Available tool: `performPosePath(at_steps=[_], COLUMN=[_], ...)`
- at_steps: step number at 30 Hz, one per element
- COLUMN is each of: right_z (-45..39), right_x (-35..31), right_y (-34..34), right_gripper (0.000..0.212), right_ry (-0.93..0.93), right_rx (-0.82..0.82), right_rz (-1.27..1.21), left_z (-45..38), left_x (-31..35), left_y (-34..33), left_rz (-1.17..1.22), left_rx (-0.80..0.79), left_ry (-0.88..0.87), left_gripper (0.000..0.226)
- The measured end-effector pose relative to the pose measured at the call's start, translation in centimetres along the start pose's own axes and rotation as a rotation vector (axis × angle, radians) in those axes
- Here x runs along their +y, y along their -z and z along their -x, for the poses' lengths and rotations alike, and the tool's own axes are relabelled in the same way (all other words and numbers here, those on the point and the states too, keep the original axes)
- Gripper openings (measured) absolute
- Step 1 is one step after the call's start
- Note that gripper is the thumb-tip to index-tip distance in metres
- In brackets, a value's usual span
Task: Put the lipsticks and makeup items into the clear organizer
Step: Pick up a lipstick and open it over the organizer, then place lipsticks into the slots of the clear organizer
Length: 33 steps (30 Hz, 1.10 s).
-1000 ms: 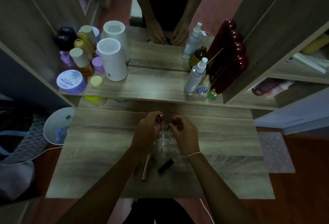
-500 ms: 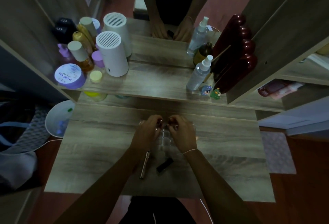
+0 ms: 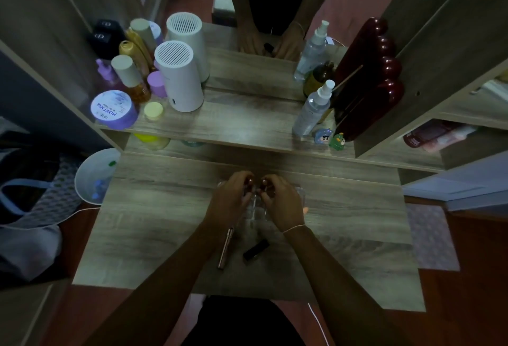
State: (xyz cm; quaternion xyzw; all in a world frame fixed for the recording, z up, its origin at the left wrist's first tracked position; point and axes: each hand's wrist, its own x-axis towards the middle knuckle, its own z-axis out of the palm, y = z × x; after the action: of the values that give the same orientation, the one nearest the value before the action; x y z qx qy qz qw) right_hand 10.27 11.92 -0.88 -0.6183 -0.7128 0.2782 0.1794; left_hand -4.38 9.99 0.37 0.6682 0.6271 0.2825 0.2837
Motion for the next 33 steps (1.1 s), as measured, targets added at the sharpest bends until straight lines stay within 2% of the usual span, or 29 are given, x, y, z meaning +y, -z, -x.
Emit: performPosePath(at_steps=[14, 18, 21, 26, 28, 33], right_z=[0.5, 1.2, 2.5, 5.3, 6.3, 8.1], right_x=[0.1, -0.1, -0.3, -0.9, -1.1, -2.1], right_y=[0.2, 0.3, 0.4, 0.1, -0.4, -2.3], right_gripper=[0.031, 0.042, 0.051, 0.04, 0.03, 0.011], right_ry=[0.016, 0.029, 0.016, -0.015, -0.007, -0.05], right_rx=[0.03, 0.034, 0.073, 0.096, 0.079, -0.071], right_rz=[-0.042, -0.047, -0.089, -0.14, -0.139, -0.126], left_z=[1.9, 2.9, 4.0, 6.5, 7.8, 10.3], left_x=[-1.0, -1.2, -1.2, -2.3, -3.1, -5.0], left_y=[0.6, 1.2, 1.4, 1.5, 1.4, 0.8], left_rz=[0.063, 0.075, 0.105, 0.093, 0.07, 0.073], left_rx=[0.036, 0.059, 0.139, 0.238, 0.254, 0.267], left_ry=[0.005, 0.005, 0.077, 0.199, 0.226, 0.36], left_gripper=[0.042, 0.037, 0.041, 0.039, 0.038, 0.053])
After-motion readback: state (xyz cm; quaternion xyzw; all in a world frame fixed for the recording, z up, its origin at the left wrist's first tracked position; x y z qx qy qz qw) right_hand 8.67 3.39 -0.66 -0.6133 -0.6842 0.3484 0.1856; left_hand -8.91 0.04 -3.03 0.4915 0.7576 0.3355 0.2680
